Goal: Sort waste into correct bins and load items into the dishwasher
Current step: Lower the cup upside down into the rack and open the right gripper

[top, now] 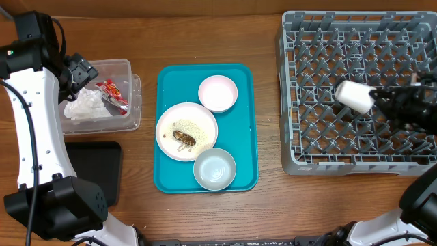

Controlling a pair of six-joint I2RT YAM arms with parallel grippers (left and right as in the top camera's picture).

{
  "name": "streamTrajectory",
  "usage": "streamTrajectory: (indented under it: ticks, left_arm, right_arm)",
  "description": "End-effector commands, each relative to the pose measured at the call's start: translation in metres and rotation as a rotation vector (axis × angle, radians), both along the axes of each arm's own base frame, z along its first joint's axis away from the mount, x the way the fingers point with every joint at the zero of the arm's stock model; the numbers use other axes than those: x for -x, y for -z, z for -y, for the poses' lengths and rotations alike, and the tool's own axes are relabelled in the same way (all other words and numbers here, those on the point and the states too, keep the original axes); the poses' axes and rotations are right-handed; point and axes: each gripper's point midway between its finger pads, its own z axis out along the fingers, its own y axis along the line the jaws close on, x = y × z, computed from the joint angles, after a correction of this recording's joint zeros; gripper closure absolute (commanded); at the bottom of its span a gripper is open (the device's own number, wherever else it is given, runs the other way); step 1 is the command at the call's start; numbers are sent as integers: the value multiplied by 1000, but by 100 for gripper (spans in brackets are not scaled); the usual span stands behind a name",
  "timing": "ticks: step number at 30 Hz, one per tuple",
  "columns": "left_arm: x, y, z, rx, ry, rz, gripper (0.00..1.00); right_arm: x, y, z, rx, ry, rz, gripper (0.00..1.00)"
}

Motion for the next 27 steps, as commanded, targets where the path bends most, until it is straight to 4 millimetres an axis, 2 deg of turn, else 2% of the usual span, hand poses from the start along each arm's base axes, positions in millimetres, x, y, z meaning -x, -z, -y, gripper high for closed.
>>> streamTrajectory:
  ticks: [1,2,3,4,8,10,13,16,19,22,25,27]
  left_arm:
    - [2,-14,1,-19,-10,36,0]
    - [2,-14,1,-19,-10,36,0]
    - [2,-14,1,-19,-10,36,0]
    - [2,-14,1,-19,-10,36,0]
    - [2,-14,1,-19,-10,36,0]
    - [2,-14,1,-19,-10,36,0]
    - [2,-14,1,-19,-10,36,0]
    - [2,-14,1,-19,-10,36,0]
    - [2,-14,1,-19,-10,36,0]
    - [2,-14,1,-19,-10,36,0]
    - [2,-14,1,-19,-10,36,0]
    - [2,-14,1,-19,-10,36,0]
  right_arm:
    - [14,30,30,111,70,-146,83]
    - [14,27,32,110,75,-148,83]
    - [15,21,35,107,81,-153,73]
    - [15,19,37,111,84,-160,69]
    - [17,6,46,140,115,-214,68]
    - [17,-6,51,154,140,-234,68]
    - [15,-34,51,174,154,-210,68]
    - [13,-56,46,196,159,-176,67]
    - [10,-71,30,222,126,-140,68]
    - [3,-69,8,237,70,-139,76]
    - [-6,-57,-7,315,39,-184,95]
    - [-13,-47,-15,380,37,-226,96]
